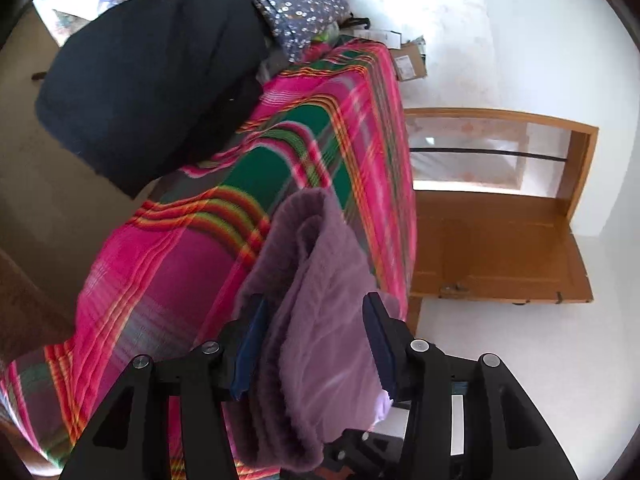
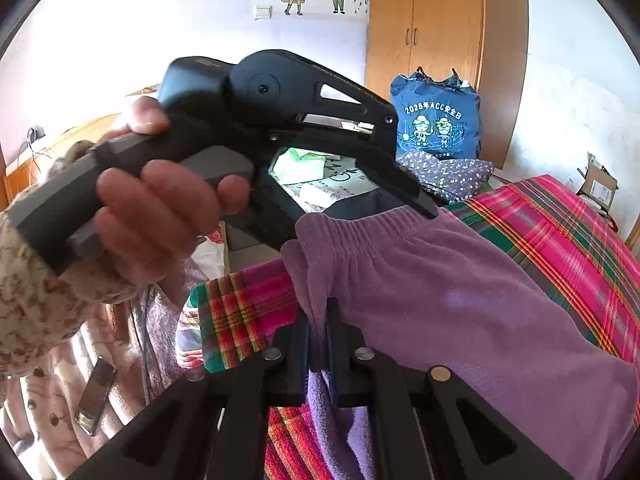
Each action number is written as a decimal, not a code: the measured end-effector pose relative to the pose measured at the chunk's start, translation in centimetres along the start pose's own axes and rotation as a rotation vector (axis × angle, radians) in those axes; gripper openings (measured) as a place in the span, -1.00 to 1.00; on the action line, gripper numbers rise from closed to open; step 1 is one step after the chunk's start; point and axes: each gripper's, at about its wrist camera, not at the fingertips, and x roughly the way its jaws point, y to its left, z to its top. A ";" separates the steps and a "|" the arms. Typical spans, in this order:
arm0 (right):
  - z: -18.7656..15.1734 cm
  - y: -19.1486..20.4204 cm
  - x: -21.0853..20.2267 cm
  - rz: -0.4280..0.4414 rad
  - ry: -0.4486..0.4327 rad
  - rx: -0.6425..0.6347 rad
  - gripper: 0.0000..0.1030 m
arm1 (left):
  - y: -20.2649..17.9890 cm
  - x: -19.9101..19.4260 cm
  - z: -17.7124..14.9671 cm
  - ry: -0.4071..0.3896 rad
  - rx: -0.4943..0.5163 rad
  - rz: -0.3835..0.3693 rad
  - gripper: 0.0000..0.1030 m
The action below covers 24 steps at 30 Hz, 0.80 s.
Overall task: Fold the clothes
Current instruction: 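Lift the waistband with both grippers and carry it over the garment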
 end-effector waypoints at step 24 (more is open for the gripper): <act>0.2 0.0 0.8 0.008 0.029 0.006 -0.86 | -0.4 1.5 3.2 0.057 0.033 0.045 -0.77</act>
